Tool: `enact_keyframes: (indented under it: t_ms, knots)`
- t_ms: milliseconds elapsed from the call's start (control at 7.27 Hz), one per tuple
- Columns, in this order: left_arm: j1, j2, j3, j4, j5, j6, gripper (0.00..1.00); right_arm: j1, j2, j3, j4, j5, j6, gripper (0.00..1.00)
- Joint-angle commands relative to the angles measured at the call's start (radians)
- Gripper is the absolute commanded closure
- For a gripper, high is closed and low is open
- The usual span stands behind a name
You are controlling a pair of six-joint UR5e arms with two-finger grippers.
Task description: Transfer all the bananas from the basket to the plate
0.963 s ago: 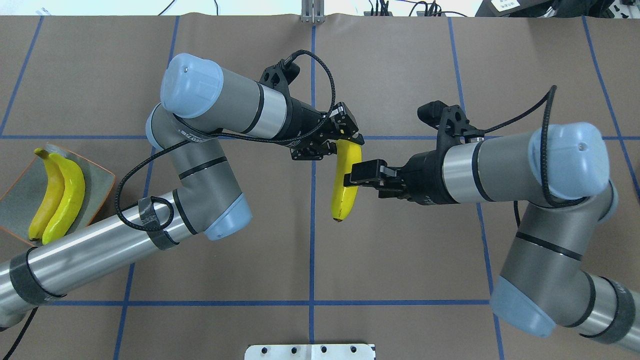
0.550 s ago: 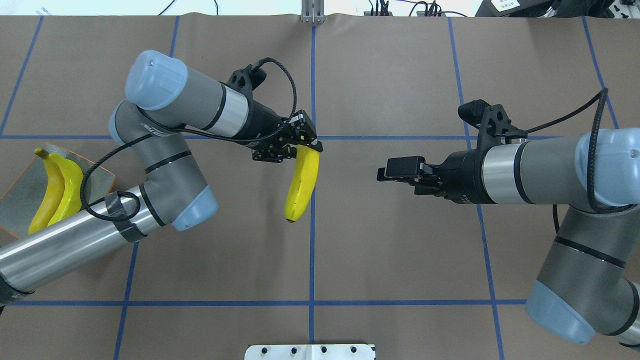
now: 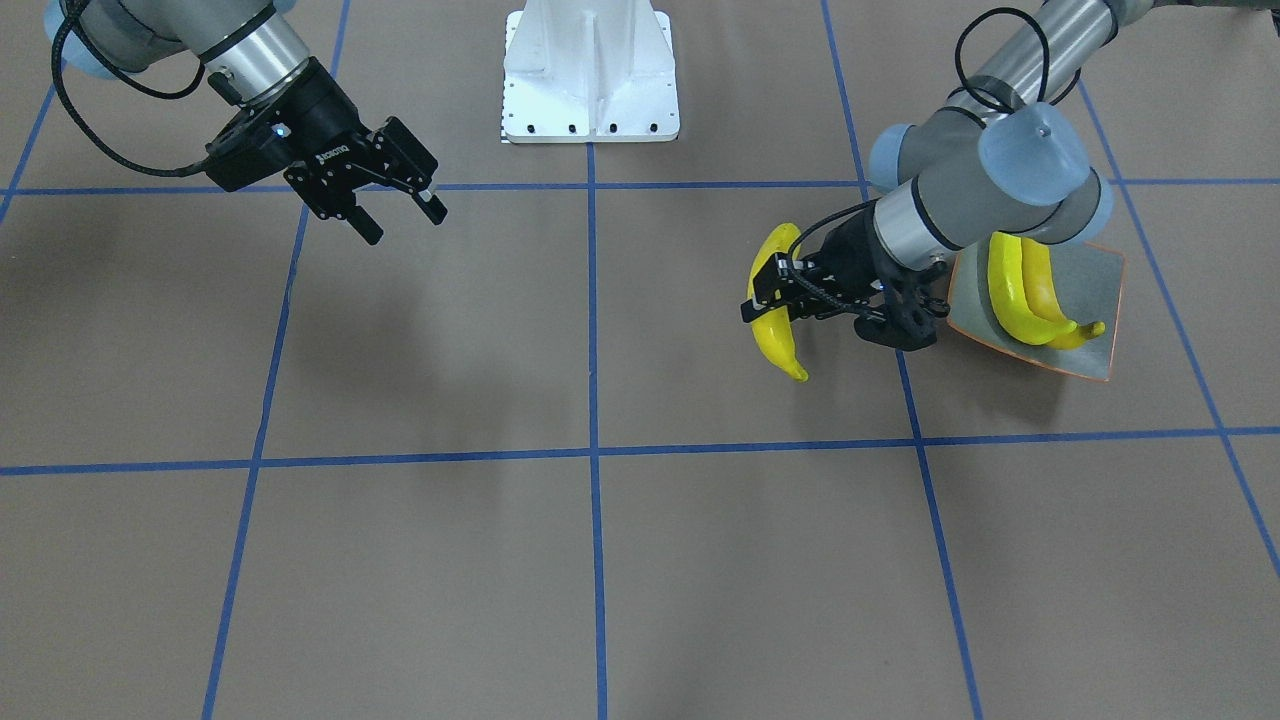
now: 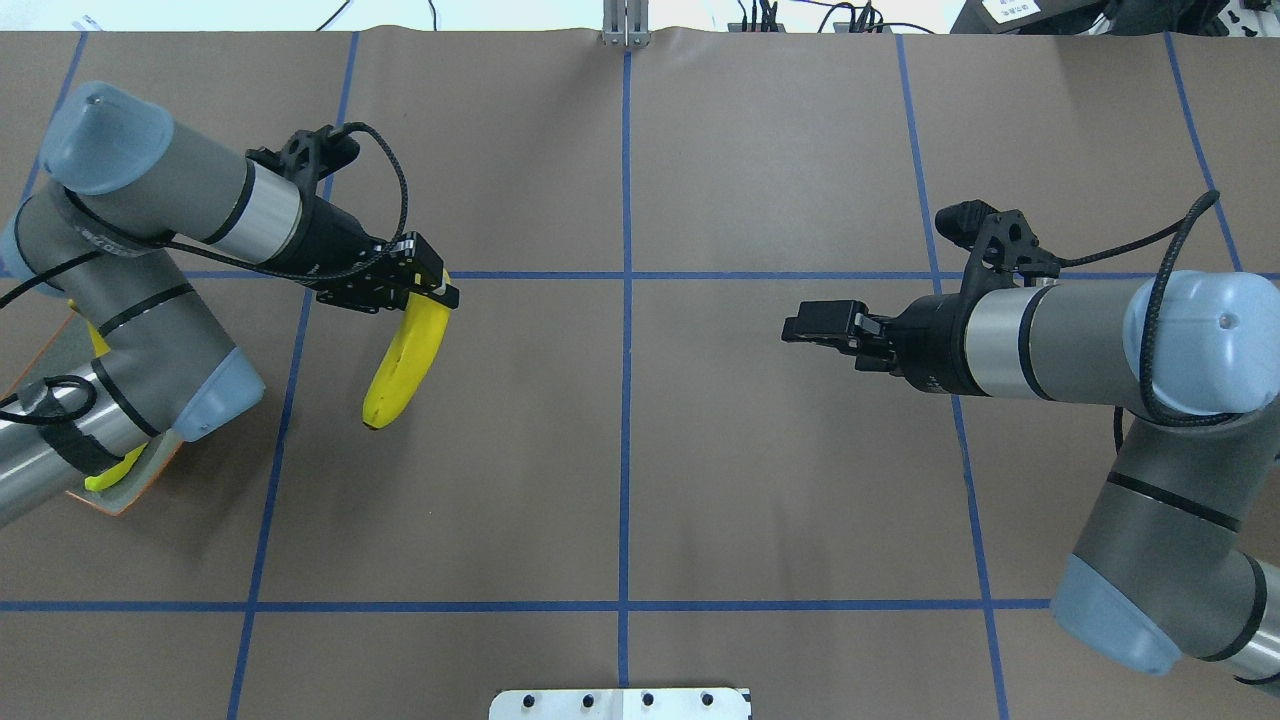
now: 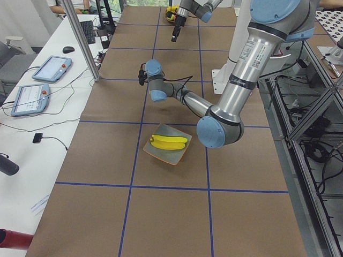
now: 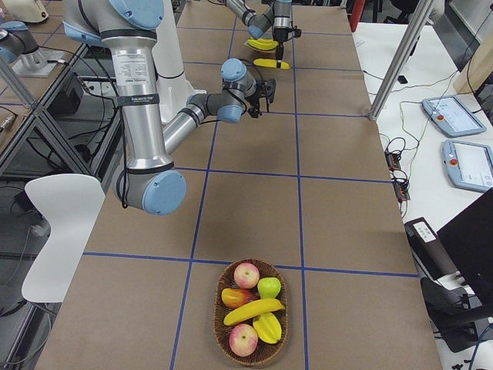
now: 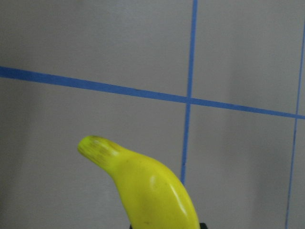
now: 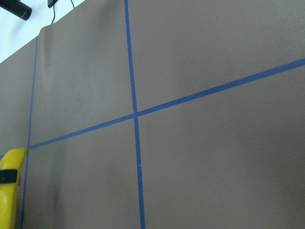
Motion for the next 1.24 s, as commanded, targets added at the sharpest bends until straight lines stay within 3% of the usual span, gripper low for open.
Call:
enact_keyframes:
  t_ms: [0, 275, 550, 688, 825, 1101]
  knots:
    - [-0.064, 0.091, -0.08, 0.227, 0.005, 0.257, 1.0, 0.0, -0.009, -0.09, 0.102, -0.032, 0.003, 0.0]
    - [-0.143, 0.174, -0.159, 0.448, 0.055, 0.527, 1.0, 0.0, -0.023, -0.112, 0.11, -0.046, 0.014, 0.0]
    - [-0.197, 0.205, -0.269, 0.746, 0.191, 0.816, 1.0, -0.002, -0.031, -0.122, 0.111, -0.05, 0.014, 0.0]
    - [-0.193, 0.245, -0.349, 0.883, 0.3, 0.873, 1.0, -0.002, -0.029, -0.128, 0.113, -0.052, 0.016, 0.0]
    - [-0.187, 0.286, -0.378, 0.916, 0.389, 0.886, 1.0, -0.002, -0.029, -0.131, 0.113, -0.062, 0.016, 0.0]
    - [-0.182, 0.352, -0.382, 0.917, 0.405, 0.886, 1.0, -0.006, -0.028, -0.138, 0.113, -0.076, 0.016, 0.0]
